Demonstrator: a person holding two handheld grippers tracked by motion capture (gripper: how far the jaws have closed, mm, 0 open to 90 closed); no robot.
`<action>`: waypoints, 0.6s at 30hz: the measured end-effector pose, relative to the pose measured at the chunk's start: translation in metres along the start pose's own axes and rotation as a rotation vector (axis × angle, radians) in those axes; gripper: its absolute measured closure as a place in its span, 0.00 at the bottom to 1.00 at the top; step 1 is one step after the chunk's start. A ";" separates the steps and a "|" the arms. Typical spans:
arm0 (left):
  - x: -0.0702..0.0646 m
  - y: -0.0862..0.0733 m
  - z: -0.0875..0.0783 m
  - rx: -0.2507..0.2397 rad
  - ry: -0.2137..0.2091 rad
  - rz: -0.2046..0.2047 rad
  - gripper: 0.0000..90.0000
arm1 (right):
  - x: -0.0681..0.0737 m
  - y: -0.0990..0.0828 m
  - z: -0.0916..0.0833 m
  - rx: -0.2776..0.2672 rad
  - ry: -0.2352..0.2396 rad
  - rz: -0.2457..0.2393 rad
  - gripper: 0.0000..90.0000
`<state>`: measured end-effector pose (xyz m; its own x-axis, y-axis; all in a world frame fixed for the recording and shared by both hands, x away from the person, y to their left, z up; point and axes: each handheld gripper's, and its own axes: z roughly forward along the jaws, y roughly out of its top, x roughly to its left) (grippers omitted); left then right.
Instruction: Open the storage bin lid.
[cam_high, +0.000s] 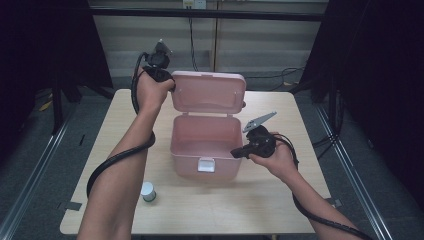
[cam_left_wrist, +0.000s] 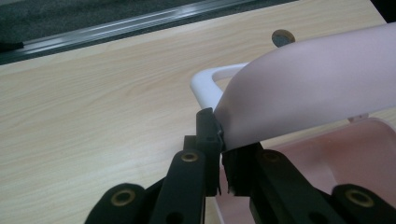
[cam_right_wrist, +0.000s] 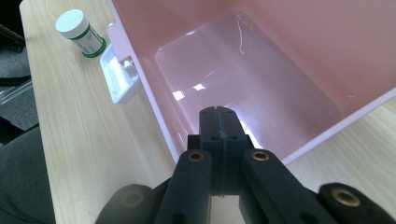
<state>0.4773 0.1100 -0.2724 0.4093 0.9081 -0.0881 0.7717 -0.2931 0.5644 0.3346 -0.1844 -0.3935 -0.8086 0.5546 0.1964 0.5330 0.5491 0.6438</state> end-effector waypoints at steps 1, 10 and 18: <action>0.000 0.001 0.000 0.002 0.001 0.002 0.96 | 0.000 0.000 0.000 0.000 0.000 -0.004 1.00; 0.001 0.004 0.002 0.013 0.005 0.004 0.96 | 0.001 -0.001 -0.001 0.002 0.004 -0.007 1.00; 0.003 0.010 0.007 0.022 -0.003 -0.005 0.96 | 0.000 -0.001 -0.001 0.002 0.007 -0.006 1.00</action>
<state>0.4897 0.1082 -0.2726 0.4071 0.9086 -0.0928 0.7843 -0.2957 0.5454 0.3335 -0.1855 -0.3937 -0.8132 0.5474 0.1977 0.5289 0.5533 0.6435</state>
